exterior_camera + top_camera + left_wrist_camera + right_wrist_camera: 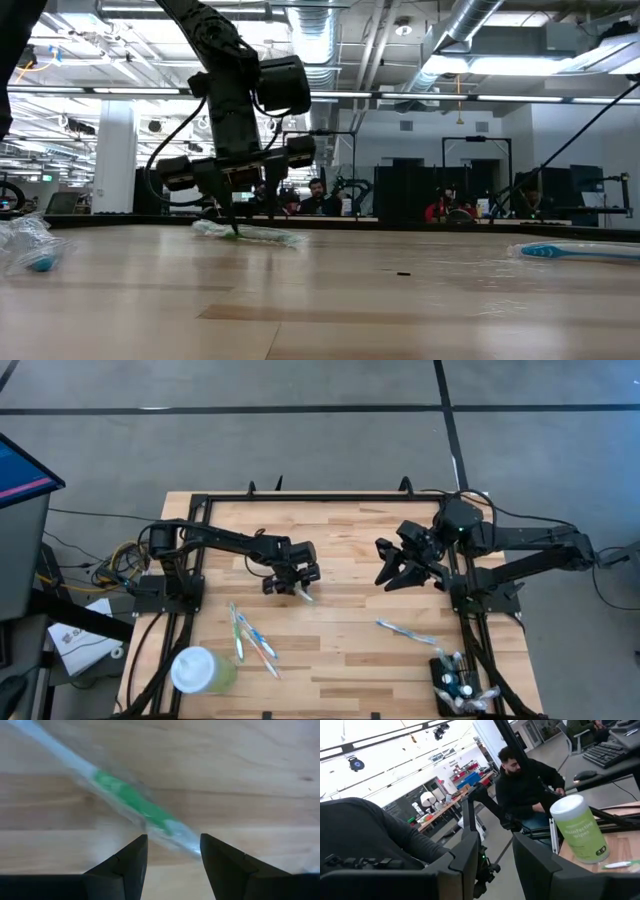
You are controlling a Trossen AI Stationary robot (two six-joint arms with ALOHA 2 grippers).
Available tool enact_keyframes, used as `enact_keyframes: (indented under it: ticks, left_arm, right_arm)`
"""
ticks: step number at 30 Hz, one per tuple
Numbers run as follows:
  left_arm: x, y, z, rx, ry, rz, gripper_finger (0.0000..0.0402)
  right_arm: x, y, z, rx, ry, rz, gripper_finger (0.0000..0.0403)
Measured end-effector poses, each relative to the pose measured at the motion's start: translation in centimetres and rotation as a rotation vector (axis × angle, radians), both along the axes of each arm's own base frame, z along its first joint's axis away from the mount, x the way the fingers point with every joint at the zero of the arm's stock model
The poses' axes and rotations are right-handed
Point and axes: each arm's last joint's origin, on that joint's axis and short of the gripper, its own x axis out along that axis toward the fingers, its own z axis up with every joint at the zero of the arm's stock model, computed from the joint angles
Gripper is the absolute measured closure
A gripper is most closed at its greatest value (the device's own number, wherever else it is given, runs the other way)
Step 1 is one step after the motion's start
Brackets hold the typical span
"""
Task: Pick & Place toothbrushing station
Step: Put the top green toothbrush into the black organizer
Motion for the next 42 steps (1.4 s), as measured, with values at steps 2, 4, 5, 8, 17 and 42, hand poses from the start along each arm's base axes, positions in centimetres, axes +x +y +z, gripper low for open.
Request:
enact_keyframes:
  ticks: [2, 4, 5, 8, 17, 42]
  left_arm:
    - [-0.1, 0.1, 0.0, -0.002, 0.001, -0.008, 0.0227]
    - [0.0, 0.0, -0.2, -0.007, 0.001, -0.017, 0.0231]
    - [0.0, 0.0, -0.3, -0.015, 0.007, -0.026, 0.0234]
    - [0.0, -0.2, -0.7, -0.034, 0.01, -0.063, 0.0246]
    - [0.0, -2.1, -0.2, -0.049, -0.061, -0.317, 0.0272]
    - [1.0, -2.8, 2.5, 0.225, -0.188, -0.162, 0.0298]
  right_arm:
    - [0.0, 0.0, 0.0, 0.0, 0.001, 0.0, 0.0288]
    - [0.0, 0.0, 0.0, 0.0, 0.001, 0.0, 0.0288]
    - [0.0, 0.0, 0.0, 0.0, 0.0, -0.001, 0.0288]
    - [0.0, 0.0, 0.0, 0.0, 0.001, -0.002, 0.0288]
    - [0.0, 0.0, 0.0, 0.0, 0.003, -0.006, 0.0288]
    - [0.1, -0.5, -0.1, 0.001, 0.013, -0.027, 0.0288]
